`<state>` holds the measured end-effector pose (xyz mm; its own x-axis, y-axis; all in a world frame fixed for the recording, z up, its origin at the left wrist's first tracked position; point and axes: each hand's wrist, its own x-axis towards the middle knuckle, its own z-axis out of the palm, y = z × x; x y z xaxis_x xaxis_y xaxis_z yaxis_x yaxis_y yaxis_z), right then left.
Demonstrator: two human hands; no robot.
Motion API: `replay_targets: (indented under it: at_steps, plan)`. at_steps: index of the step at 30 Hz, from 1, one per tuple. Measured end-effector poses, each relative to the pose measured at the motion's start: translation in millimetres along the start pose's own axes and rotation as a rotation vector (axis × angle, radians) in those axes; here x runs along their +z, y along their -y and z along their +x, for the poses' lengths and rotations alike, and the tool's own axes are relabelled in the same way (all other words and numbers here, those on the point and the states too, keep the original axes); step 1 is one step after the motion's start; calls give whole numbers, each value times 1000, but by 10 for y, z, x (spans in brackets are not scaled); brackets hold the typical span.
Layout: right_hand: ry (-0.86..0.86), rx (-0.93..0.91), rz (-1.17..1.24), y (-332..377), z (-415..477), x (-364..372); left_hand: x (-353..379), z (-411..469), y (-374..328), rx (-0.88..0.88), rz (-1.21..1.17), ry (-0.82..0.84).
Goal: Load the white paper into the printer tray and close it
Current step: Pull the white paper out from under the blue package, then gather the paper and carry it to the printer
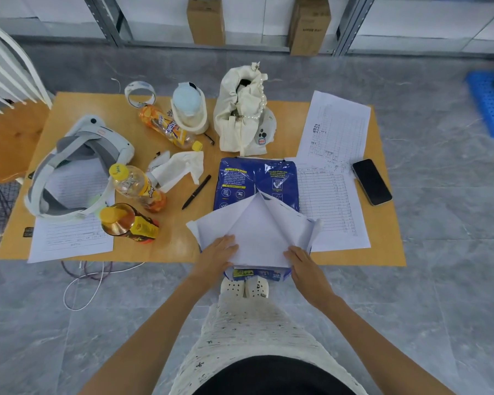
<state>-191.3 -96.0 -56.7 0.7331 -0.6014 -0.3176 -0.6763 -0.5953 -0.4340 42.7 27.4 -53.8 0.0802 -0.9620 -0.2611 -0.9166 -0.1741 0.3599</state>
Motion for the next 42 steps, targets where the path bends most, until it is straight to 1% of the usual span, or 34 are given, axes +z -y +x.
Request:
replay_targets:
  at_steps: [3,6,9,11,13,16,18,22,24,28,31,34,36,39,42]
  plan:
    - [-6,3,37,3,4,-10,-23,11,60,61,-10,5]
    - [-19,-6,91,4,1,-43,-83,29,6,136,97,28]
    - [-17,1,169,-17,-2,-57,-117,37,-32,177,132,-60]
    - [-26,19,244,-34,-2,-78,-97,42,-11,113,113,-40]
    - [-50,39,326,-29,1,-112,-78,52,28,52,143,-37]
    - [-97,128,488,-14,5,-183,-182,29,12,41,143,-52]
    - [-90,203,599,7,5,-275,-325,-21,-30,72,103,-138]
    - [-59,314,752,35,56,-545,-715,-66,-133,58,40,-383]
    - [-56,302,820,58,105,-698,-984,-48,-190,47,61,-462]
    - [-14,222,852,220,253,-1025,-1581,75,-348,79,72,-656]
    - [-15,202,937,375,339,-1275,-2012,233,-437,33,48,-752]
    - [-98,161,985,448,398,-1501,-2457,357,-475,-26,-58,-779]
    - [-140,128,986,489,428,-1674,-2736,437,-464,-34,-55,-765]
    - [-162,64,1030,615,454,-1927,-3048,563,-415,-18,-82,-682]
    - [-249,61,1049,744,504,-2154,-3264,659,-423,-11,-182,-628]
